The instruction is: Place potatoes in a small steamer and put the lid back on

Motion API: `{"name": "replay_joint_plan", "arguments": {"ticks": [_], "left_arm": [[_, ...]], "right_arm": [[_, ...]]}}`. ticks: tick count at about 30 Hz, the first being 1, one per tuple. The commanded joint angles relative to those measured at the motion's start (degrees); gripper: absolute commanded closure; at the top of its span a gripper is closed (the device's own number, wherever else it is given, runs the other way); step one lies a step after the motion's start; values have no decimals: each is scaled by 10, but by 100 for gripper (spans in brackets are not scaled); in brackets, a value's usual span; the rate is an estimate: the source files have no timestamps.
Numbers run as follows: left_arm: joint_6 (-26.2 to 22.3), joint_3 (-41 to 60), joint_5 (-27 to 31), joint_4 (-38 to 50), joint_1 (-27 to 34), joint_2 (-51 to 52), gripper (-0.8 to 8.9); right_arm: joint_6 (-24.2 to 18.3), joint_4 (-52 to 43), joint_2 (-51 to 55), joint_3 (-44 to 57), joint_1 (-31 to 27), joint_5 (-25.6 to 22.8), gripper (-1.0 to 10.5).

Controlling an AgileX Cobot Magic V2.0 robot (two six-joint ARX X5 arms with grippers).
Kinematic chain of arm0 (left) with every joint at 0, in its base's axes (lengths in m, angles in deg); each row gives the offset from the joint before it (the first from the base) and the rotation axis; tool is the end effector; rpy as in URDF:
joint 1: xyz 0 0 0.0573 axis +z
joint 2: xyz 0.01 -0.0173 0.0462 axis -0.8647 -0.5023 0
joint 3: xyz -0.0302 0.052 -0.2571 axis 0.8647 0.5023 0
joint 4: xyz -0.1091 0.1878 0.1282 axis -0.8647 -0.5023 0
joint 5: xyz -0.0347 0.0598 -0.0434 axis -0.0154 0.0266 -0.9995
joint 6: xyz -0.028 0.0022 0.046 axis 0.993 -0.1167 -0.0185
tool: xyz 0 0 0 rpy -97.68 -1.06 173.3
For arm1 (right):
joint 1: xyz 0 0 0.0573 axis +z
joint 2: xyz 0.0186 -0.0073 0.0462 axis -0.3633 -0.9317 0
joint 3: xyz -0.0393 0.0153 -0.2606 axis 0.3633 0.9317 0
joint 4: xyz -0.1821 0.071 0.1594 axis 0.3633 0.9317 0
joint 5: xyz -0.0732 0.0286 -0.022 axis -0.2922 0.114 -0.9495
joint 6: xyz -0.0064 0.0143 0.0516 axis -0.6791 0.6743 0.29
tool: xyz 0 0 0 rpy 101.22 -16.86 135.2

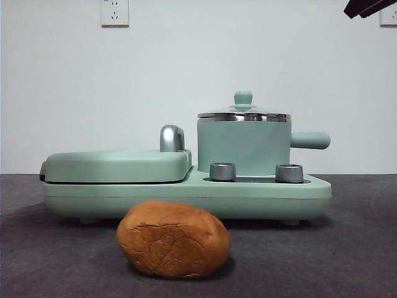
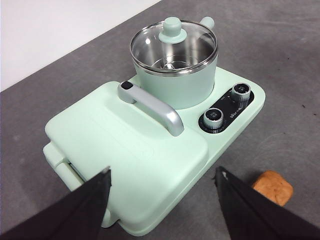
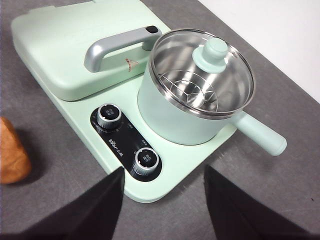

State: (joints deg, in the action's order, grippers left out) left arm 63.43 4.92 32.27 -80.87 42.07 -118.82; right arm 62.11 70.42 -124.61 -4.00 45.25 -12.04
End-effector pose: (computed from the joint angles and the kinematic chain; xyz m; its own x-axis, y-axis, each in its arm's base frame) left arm 0.1263 -0.0513 0.3474 0.6885 -0.5947 -0.4151 0.6993 0.6961 0.1624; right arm 0.1351 0.0656 0.3262 0.7106 0.5130 -0.4815 -0.6775 0.6834 -0.2719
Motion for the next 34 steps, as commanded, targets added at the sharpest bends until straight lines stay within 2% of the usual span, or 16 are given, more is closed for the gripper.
{"name": "replay_joint_plan", "arguments": {"ticks": [1,4,7,15,18,26,34], "left_arm": [[11,-9,2,11,-3,-3,474],[43,-9,1,53,-3,-13,474],[67,-9,1,130,-11,-42,474],[126,-10,1,357,-57,-198,474],[137,-24,2,411,-78,-264,474],[133,-152,2,427,-118,-445,474],[94,-264,2,448,-145,-589,475]], "right_arm": [[0,-6,-3,-12,3,0,687],[11,-6,-3,-12,3,0,686],[11,-7,-3,-12,3,0,687],[25,-20,-3,-12,3,0,686],[25,-23,-3,-12,3,0,687],[28,-27,-3,-12,3,1,686],[28,-28,-3,-12,3,0,687]]}}
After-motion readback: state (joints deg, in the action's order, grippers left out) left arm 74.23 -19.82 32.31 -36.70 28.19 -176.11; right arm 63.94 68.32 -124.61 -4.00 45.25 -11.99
